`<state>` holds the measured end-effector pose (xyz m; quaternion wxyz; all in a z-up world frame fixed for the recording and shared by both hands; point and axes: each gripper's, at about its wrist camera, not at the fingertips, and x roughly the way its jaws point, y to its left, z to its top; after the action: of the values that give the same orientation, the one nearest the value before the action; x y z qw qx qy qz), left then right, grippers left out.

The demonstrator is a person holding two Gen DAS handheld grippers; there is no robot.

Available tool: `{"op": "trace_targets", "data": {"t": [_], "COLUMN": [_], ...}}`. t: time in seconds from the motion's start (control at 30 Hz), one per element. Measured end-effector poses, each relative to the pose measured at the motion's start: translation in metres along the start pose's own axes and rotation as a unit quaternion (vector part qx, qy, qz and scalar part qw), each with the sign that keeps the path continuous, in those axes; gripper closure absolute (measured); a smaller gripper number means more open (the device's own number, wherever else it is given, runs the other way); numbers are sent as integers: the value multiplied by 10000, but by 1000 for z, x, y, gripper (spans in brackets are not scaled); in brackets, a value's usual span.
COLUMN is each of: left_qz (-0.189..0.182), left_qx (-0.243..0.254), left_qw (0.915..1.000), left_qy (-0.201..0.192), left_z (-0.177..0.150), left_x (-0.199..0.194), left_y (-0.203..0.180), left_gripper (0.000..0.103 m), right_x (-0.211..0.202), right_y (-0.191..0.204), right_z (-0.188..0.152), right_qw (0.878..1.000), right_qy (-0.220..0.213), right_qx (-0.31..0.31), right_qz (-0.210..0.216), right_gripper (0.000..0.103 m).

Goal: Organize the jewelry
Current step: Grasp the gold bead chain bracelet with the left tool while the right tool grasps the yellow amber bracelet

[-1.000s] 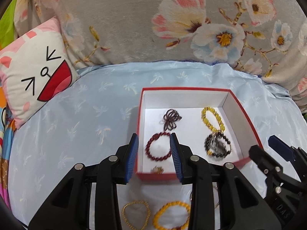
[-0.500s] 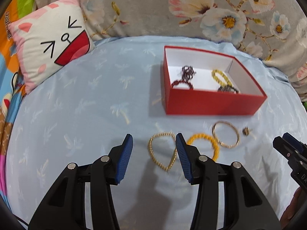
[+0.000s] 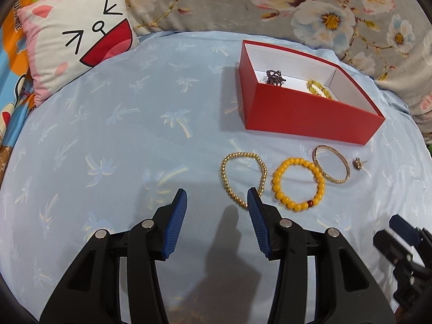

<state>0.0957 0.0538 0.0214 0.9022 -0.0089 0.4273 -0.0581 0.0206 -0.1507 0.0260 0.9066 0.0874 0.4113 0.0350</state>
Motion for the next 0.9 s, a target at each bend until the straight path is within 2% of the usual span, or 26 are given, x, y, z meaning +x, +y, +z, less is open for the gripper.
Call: {"op": "trace_targets", "data": {"t": [0.2, 0.3, 0.37, 0.43, 0.53, 0.73, 0.9], "left_qz": [58, 205, 241, 307, 366, 313, 292], "left_qx": [78, 156, 189, 221, 256, 229, 209], "left_qw": [9999, 9997, 9995, 9993, 9990, 9992, 9993], "left_qy": [89, 50, 25, -14, -75, -104, -109], "left_z": [6, 5, 6, 7, 7, 8, 8], "left_x": [19, 24, 25, 26, 27, 27, 27], "left_y": [-6, -7, -5, -3, 0, 4, 4], "left_gripper": [61, 68, 72, 83, 93, 97, 98], "right_x": [12, 21, 29, 37, 49, 68, 76], "right_y": [14, 23, 28, 33, 38, 48, 53], "right_z": [6, 12, 16, 20, 27, 38, 42], "right_qw": [9998, 9996, 9993, 9992, 9989, 9988, 9987], "right_qy": [74, 101, 148, 202, 279, 365, 345], "right_qx": [-125, -219, -247, -236, -229, -266, -367], "right_qz": [108, 170, 226, 264, 305, 202, 104], "right_gripper": [48, 51, 57, 60, 64, 73, 75]}}
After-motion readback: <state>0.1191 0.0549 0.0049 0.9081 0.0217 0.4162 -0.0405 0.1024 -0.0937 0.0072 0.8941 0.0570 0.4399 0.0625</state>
